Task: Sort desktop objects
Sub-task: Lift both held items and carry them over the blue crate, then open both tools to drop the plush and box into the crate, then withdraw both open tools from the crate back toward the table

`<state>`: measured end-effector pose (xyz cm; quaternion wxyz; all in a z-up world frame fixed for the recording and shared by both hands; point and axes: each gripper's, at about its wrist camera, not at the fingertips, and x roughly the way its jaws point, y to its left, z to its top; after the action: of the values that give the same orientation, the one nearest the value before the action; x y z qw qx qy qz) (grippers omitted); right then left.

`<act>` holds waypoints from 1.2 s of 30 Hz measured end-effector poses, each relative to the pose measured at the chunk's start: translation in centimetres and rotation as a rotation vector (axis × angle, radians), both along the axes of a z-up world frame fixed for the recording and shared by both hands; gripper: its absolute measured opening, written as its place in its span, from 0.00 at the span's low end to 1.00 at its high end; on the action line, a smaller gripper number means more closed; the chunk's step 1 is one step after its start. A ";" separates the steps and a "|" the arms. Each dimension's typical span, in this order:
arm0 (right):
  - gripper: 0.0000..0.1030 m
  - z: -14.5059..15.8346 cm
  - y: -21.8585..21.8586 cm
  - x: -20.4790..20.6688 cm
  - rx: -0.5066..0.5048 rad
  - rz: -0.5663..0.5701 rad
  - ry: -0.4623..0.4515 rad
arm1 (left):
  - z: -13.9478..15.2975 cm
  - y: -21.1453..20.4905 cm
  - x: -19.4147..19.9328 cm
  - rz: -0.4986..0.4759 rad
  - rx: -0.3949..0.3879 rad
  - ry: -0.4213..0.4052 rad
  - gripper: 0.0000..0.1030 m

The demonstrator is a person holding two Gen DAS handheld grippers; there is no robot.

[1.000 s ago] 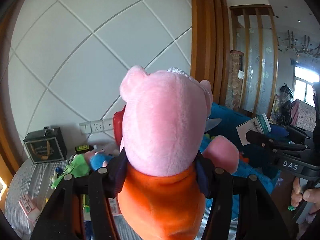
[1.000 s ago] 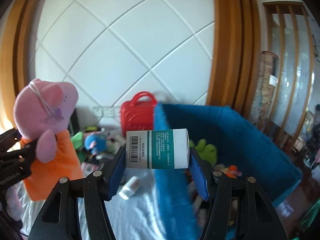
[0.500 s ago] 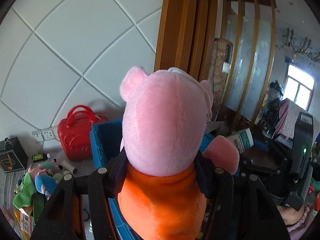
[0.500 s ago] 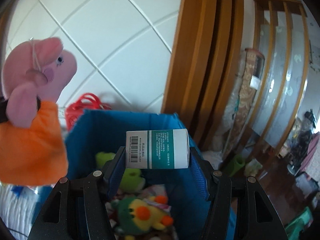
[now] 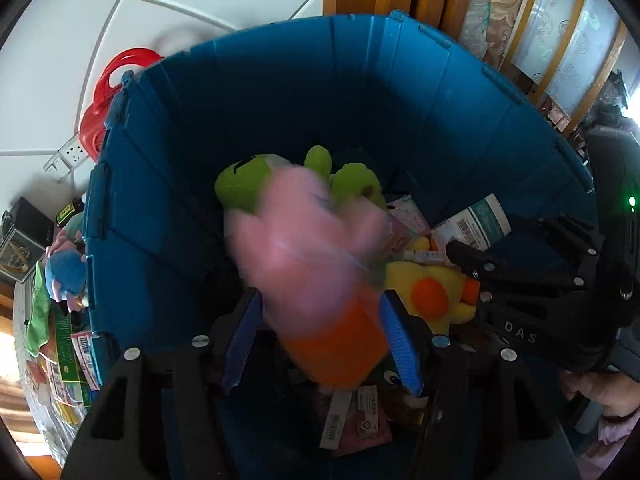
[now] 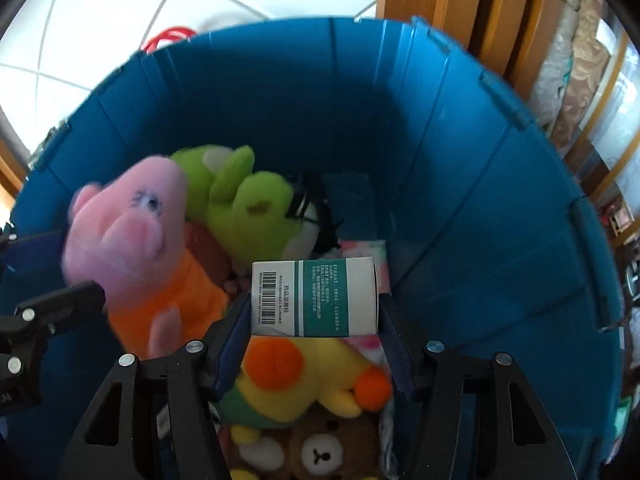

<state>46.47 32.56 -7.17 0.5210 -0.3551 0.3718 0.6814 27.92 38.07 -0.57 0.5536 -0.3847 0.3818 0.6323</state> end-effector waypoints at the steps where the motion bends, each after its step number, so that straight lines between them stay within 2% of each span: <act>1: 0.59 -0.1 -0.1 -0.3 -0.007 0.008 -0.003 | 0.0 -0.1 -0.1 0.001 0.001 -0.003 0.58; 3: 0.59 -0.4 -0.4 -1.0 -0.024 0.042 0.000 | 0.0 -0.6 -0.7 0.004 0.015 -0.013 0.58; 7: 0.61 -0.4 -0.2 -1.0 -0.041 0.119 0.075 | 2.0 -2.2 -1.1 0.012 0.086 -0.020 0.59; 9: 0.61 -1.1 -0.4 -1.9 -0.106 0.198 0.133 | 2.8 -2.4 -2.0 0.020 0.119 -0.022 0.59; 12: 0.61 -1.6 -0.8 -3.5 -0.143 0.271 0.113 | 3.5 -3.1 -2.6 0.029 0.145 -0.031 0.59; 15: 0.72 -1.4 -1.1 -3.2 -0.136 0.257 0.097 | 3.5 -3.4 -2.5 0.028 0.148 -0.028 0.59; 17: 0.85 -1.3 -1.3 -3.2 -0.129 0.255 0.086 | 3.3 -3.4 -2.5 0.028 0.139 -0.035 0.59; 22: 0.91 -0.2 -1.2 -3.3 -0.091 0.254 0.063 | 2.9 -3.8 -2.4 0.023 0.127 -0.043 0.59; 27: 0.92 2.0 -2.2 -2.8 -0.025 0.260 0.056 | 3.6 -5.4 -2.4 0.011 0.162 -0.062 0.59; 32: 0.93 5.4 -4.6 -2.3 0.077 0.243 0.060 | 5.5 -8.4 -1.9 -0.018 0.248 -0.066 0.59; 36: 0.96 8.3 -7.0 -2.5 0.168 0.224 0.090 | 7.9 -11.8 -2.2 -0.022 0.360 -0.041 0.59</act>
<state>43.96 25.55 1.15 0.4522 -0.3190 0.2944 0.7792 25.68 26.23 7.36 0.6281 -0.2878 0.2553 0.6763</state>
